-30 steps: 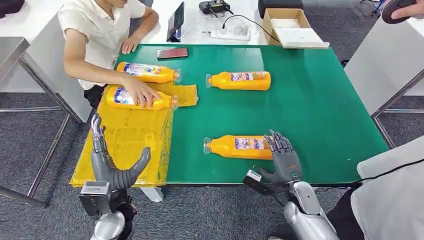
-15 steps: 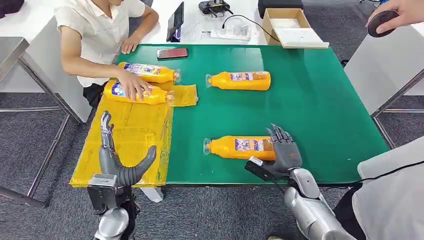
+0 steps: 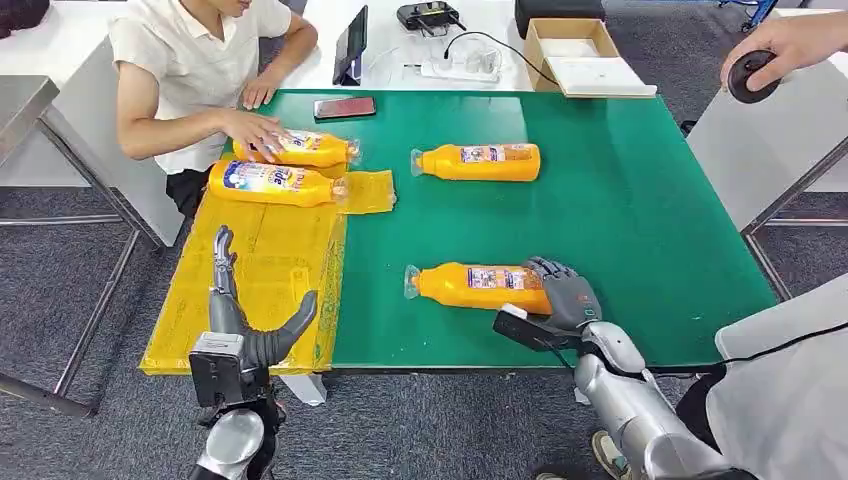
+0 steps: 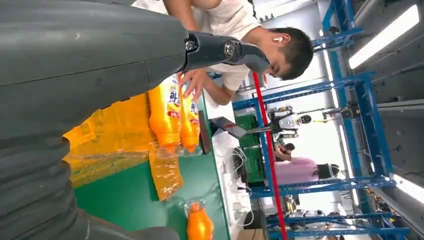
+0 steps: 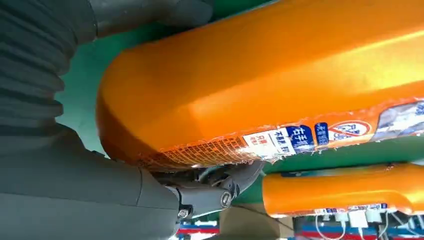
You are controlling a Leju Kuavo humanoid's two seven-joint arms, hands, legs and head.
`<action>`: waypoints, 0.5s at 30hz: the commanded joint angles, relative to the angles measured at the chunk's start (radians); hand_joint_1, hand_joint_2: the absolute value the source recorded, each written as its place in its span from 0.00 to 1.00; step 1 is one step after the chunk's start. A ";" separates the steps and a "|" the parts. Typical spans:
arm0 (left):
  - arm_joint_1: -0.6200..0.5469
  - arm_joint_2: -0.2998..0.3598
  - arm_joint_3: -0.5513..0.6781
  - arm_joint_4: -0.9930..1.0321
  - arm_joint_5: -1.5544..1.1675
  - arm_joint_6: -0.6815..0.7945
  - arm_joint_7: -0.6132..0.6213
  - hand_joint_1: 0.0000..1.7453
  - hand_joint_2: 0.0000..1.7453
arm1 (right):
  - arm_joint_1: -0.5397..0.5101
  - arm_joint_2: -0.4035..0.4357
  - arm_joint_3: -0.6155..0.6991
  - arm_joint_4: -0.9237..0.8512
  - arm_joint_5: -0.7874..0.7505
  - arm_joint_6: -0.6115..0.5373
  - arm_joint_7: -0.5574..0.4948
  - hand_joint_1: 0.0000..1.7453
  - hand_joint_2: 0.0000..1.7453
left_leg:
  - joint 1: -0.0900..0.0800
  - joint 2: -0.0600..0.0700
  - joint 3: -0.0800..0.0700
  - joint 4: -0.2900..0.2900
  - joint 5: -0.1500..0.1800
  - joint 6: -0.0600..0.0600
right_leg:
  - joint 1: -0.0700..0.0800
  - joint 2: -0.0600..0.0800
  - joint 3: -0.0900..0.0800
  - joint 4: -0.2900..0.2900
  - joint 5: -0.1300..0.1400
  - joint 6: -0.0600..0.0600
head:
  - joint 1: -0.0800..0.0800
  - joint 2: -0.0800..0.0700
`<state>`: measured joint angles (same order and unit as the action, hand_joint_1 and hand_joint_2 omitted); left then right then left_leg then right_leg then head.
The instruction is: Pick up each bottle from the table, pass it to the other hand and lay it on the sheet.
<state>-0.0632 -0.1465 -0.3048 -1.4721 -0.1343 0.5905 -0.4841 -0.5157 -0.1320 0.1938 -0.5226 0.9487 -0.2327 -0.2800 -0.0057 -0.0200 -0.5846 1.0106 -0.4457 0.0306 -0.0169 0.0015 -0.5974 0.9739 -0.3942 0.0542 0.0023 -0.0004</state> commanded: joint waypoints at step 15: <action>-0.044 0.007 -0.028 0.081 0.040 -0.045 -0.014 0.00 1.00 | 0.055 0.031 -0.050 0.079 -0.276 0.242 -0.240 1.00 1.00 | 0.002 0.003 0.007 -0.002 0.000 -0.002 | 0.002 0.001 0.006 -0.003 0.000 -0.003 | 0.000 0.000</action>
<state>-0.0757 -0.1488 -0.3086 -1.4492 -0.1122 0.5581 -0.4948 -0.5189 -0.1247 0.1789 -0.5039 0.7393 -0.0572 -0.4776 -0.0055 -0.0148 -0.5793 1.0106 -0.4461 0.0305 -0.0166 0.0059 -0.5941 0.9736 -0.3938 0.0539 0.0019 -0.0004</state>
